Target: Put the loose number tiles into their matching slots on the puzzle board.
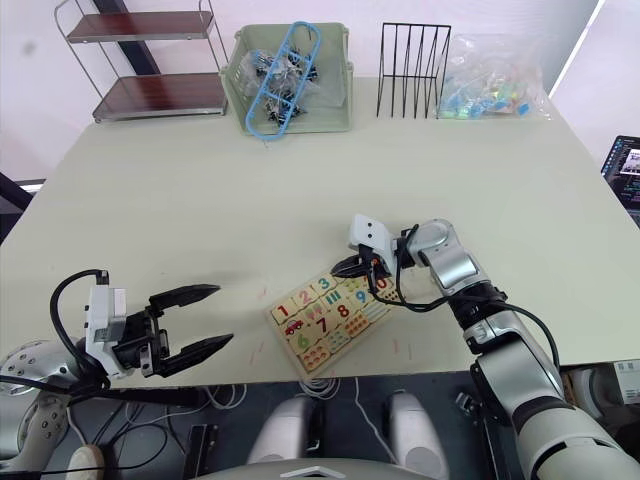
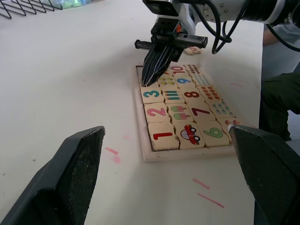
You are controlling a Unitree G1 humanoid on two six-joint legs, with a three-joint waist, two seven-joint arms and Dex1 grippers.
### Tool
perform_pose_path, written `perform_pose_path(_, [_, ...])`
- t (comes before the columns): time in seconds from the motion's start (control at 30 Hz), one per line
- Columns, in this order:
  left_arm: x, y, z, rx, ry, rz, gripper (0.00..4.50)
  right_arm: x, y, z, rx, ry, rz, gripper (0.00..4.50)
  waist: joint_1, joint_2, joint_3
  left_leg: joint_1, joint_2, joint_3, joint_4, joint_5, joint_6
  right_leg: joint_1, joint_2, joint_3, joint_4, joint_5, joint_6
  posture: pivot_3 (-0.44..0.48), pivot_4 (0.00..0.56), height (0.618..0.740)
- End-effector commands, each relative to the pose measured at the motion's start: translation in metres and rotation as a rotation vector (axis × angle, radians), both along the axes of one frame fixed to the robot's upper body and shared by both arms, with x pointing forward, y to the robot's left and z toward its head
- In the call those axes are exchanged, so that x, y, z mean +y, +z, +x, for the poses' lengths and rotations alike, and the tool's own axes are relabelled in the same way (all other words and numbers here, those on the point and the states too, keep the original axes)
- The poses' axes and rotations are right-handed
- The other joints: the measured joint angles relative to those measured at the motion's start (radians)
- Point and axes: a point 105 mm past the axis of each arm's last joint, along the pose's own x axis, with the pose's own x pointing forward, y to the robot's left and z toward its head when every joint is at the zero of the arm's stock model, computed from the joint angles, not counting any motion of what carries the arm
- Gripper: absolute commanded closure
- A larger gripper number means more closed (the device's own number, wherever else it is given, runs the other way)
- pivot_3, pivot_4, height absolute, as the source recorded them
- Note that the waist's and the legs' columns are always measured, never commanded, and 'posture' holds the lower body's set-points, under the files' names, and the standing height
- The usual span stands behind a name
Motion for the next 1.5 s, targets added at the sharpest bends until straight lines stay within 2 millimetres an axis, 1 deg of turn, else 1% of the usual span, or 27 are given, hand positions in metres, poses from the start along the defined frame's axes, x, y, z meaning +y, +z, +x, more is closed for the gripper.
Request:
perform_pose_path(0.03, [0.002, 0.005, 0.001, -0.021, -0.004, 0.015, 0.0, -0.004, -0.001, 0.003, 0.003, -0.021, -0.009, 4.46, 0.0, 0.0, 0.0, 0.0, 0.0, 0.0, 0.0, 0.0, 0.0, 0.0, 0.0, 0.0, 0.0, 0.0, 0.0, 0.0, 0.15, 0.74])
perform_pose_path(0.2, [0.002, 0.005, 0.002, -0.02, -0.005, 0.011, 0.0, -0.005, 0.009, 0.005, -0.001, -0.04, 0.03, 4.46, 0.0, 0.0, 0.0, 0.0, 0.0, 0.0, 0.0, 0.0, 0.0, 0.0, 0.0, 0.0, 0.0, 0.0, 0.0, 0.0, 0.15, 0.74])
perform_pose_path(0.33, [0.001, 0.005, 0.002, -0.018, 0.0, 0.008, 0.0, -0.004, 0.037, 0.006, -0.002, -0.046, 0.133, 4.46, 0.001, 0.0, 0.0, 0.0, 0.0, 0.0, 0.0, 0.0, 0.0, 0.0, 0.0, 0.0, 0.0, 0.0, 0.0, 0.0, 0.15, 0.74])
perform_pose_path(0.43, [0.001, 0.003, 0.001, -0.018, 0.007, 0.009, 0.0, -0.01, 0.052, 0.004, -0.014, -0.056, 0.172, 4.46, 0.001, 0.0, 0.0, -0.001, 0.0, 0.0, 0.0, 0.0, 0.0, 0.0, 0.0, 0.0, 0.0, 0.0, 0.0, 0.0, 0.15, 0.74])
perform_pose_path(0.53, [0.003, 0.0, 0.002, -0.011, 0.044, 0.012, 0.0, -0.026, 0.064, 0.001, -0.037, -0.113, 0.211, 4.46, 0.001, 0.0, 0.0, -0.001, 0.0, 0.0, 0.0, 0.0, 0.0, 0.0, 0.0, 0.0, 0.0, 0.001, 0.001, 0.0, 0.15, 0.74])
perform_pose_path(0.67, [0.008, -0.003, 0.003, 0.015, 0.103, 0.01, 0.0, -0.049, 0.072, -0.004, -0.032, -0.202, 0.248, 4.46, 0.005, 0.0, 0.0, -0.001, 0.0, 0.0, -0.001, 0.0, 0.0, 0.0, 0.0, 0.0, -0.002, 0.0, 0.0, 0.0, 0.15, 0.74])
perform_pose_path(0.73, [0.01, -0.003, 0.007, 0.035, 0.141, -0.01, 0.0, -0.066, 0.075, -0.006, -0.044, -0.272, 0.268, 4.46, 0.004, 0.0, 0.0, -0.001, 0.0, 0.0, -0.001, 0.0, 0.0, 0.0, 0.0, 0.0, -0.002, 0.0, 0.0, 0.0, 0.15, 0.74])
perform_pose_path(0.77, [0.011, -0.002, 0.009, 0.028, 0.16, -0.025, 0.0, -0.078, 0.076, -0.003, -0.086, -0.342, 0.276, 4.46, 0.005, 0.0, 0.0, -0.001, 0.0, 0.0, -0.001, 0.0, 0.0, 0.0, 0.0, 0.0, -0.002, 0.0, 0.0, 0.0, 0.15, 0.74])
perform_pose_path(0.8, [0.013, -0.001, 0.012, 0.019, 0.179, -0.033, 0.0, -0.09, 0.078, -0.001, -0.122, -0.397, 0.279, 4.46, 0.006, 0.0, 0.0, -0.001, 0.0, 0.0, -0.001, 0.0, 0.0, 0.0, 0.0, 0.0, -0.002, 0.0, 0.0, 0.0, 0.15, 0.74])
perform_pose_path(0.87, [0.015, -0.002, 0.013, 0.013, 0.196, -0.031, 0.0, -0.103, 0.077, -0.002, -0.148, -0.454, 0.275, 4.46, 0.006, 0.0, 0.0, -0.001, 0.0, 0.0, -0.001, 0.0, 0.0, 0.0, 0.0, 0.0, -0.003, 0.0, 0.001, 0.0, 0.15, 0.74])
perform_pose_path(0.9, [0.016, -0.005, 0.013, 0.013, 0.202, -0.02, 0.0, -0.113, 0.078, -0.003, -0.161, -0.51, 0.285, 4.46, 0.005, 0.0, 0.0, -0.001, 0.0, 0.0, -0.001, 0.0, 0.0, 0.0, 0.0, 0.0, -0.003, 0.0, 0.0, 0.0, 0.15, 0.74])
perform_pose_path(1.0, [0.02, -0.011, 0.014, 0.012, 0.226, -0.004, 0.0, -0.139, 0.075, -0.009, -0.193, -0.636, 0.301, 4.46, 0.002, -0.001, 0.0, -0.001, 0.0, 0.0, -0.002, 0.0, 0.0, 0.0, 0.0, 0.0, -0.004, 0.0, 0.001, 0.0, 0.15, 0.74])
perform_pose_path(1.07, [0.022, -0.012, 0.016, 0.006, 0.246, -0.014, 0.0, -0.149, 0.075, -0.018, -0.193, -0.681, 0.34, 4.46, 0.003, -0.001, 0.0, -0.001, 0.0, 0.0, -0.003, 0.0, 0.0, 0.0, 0.0, 0.0, -0.005, 0.001, 0.002, 0.0, 0.15, 0.74])
perform_pose_path(1.17, [0.024, -0.014, 0.017, 0.003, 0.257, -0.008, 0.0, -0.168, 0.068, -0.035, -0.175, -0.751, 0.343, 3.64, 0.004, -0.001, 0.0, -0.001, 0.0, 0.0, -0.005, 0.0, 0.0, 0.0, 0.0, 0.0, -0.006, 0.001, 0.003, 0.0, 0.15, 0.74])
perform_pose_path(1.2, [0.025, -0.014, 0.017, 0.003, 0.259, -0.006, 0.0, -0.175, 0.064, -0.04, -0.176, -0.773, 0.336, 3.23, 0.004, -0.001, 0.0, -0.001, 0.0, -0.001, -0.005, 0.0, 0.0, 0.0, 0.0, 0.0, -0.006, 0.002, 0.003, 0.0, 0.15, 0.74])
perform_pose_path(1.23, [0.026, -0.015, 0.017, 0.003, 0.262, 0.001, 0.0, -0.183, 0.06, -0.047, -0.18, -0.797, 0.332, 2.65, 0.005, -0.001, 0.0, -0.001, -0.001, -0.001, -0.005, 0.0, 0.0, 0.001, 0.0, 0.0, -0.006, 0.002, 0.003, 0.0, 0.15, 0.74])
perform_pose_path(1.27, [0.027, -0.016, 0.016, 0.004, 0.264, 0.007, 0.0, -0.19, 0.056, -0.053, -0.176, -0.826, 0.325, 2.25, 0.007, -0.002, -0.001, -0.001, -0.001, -0.001, -0.005, 0.0, 0.0, 0.001, 0.0, 0.0, -0.007, 0.002, 0.003, 0.0, 0.15, 0.74])
perform_pose_path(1.3, [0.028, -0.017, 0.015, 0.008, 0.267, 0.008, 0.0, -0.2, 0.048, -0.061, -0.167, -0.854, 0.298, 1.66, 0.007, -0.002, -0.001, -0.001, -0.001, -0.001, -0.005, 0.0, 0.0, 0.002, 0.0, 0.0, -0.007, 0.001, 0.003, 0.0, 0.15, 0.74])
perform_pose_path(1.4, [0.032, -0.02, 0.013, 0.016, 0.276, 0.013, 0.0, -0.218, 0.035, -0.08, -0.144, -0.904, 0.265, 0.09, 0.007, -0.002, -0.001, 0.0, -0.001, -0.001, -0.005, 0.0, 0.0, 0.002, 0.0, 0.001, -0.007, 0.0, 0.001, 0.0, 0.15, 0.74])
perform_pose_path(1.5, [0.035, -0.022, 0.01, 0.025, 0.278, 0.02, 0.0, -0.232, 0.03, -0.097, -0.131, -0.935, 0.265, 0.09, 0.002, -0.002, -0.001, 0.001, -0.001, 0.0, -0.005, 0.0, 0.0, 0.002, 0.0, 0.001, -0.007, -0.001, 0.001, 0.0, 0.15, 0.74])
